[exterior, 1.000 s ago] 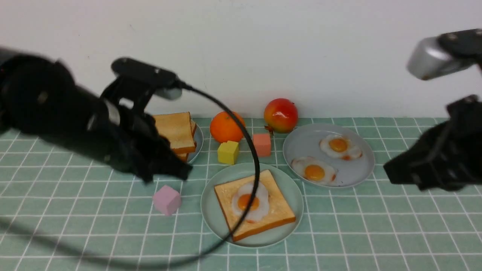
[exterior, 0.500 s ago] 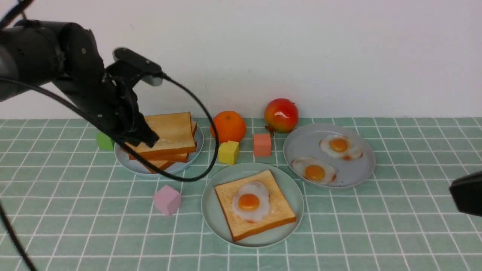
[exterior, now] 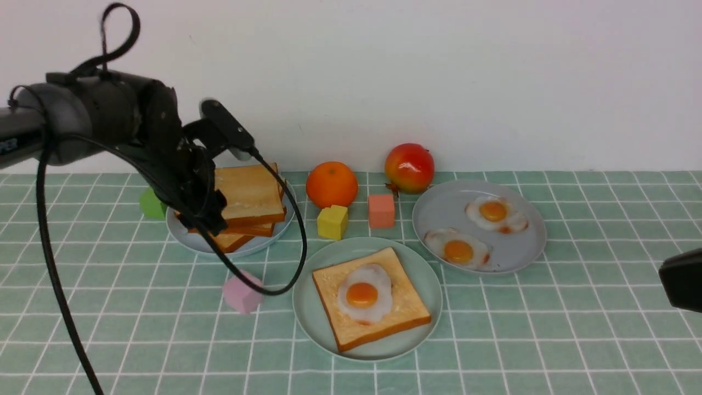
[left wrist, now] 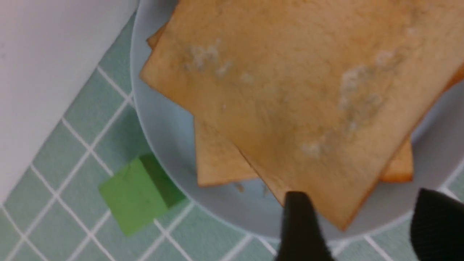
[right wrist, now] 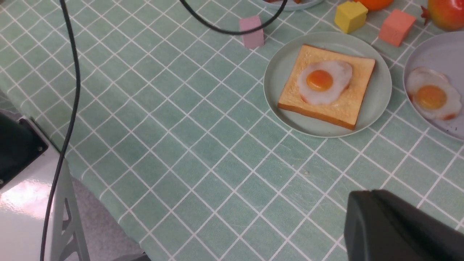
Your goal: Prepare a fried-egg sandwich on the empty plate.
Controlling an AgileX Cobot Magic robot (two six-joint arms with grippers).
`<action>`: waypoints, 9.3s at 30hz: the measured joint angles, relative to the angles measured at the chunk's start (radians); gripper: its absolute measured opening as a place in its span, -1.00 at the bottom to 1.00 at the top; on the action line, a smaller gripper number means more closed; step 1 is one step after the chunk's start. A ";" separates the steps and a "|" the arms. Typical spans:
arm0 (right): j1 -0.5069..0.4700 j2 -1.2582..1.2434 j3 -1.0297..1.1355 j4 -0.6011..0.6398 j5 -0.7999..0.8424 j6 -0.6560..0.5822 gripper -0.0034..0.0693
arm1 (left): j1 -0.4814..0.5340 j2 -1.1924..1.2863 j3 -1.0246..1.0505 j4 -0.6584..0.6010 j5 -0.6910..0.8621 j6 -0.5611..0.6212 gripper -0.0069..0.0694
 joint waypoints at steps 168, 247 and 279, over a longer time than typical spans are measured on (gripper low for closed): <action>-0.483 -0.833 1.162 -0.334 -0.738 0.409 -0.95 | -0.626 -1.996 1.483 -0.063 -0.412 -0.772 -0.85; -0.517 -0.840 1.161 -0.261 -0.725 0.268 -0.83 | 0.205 -1.996 1.536 -0.232 -0.267 -0.785 -0.85; -0.517 -0.840 1.161 -0.261 -0.725 0.268 -0.80 | 0.205 -1.996 1.536 -0.231 -0.266 -0.786 -0.84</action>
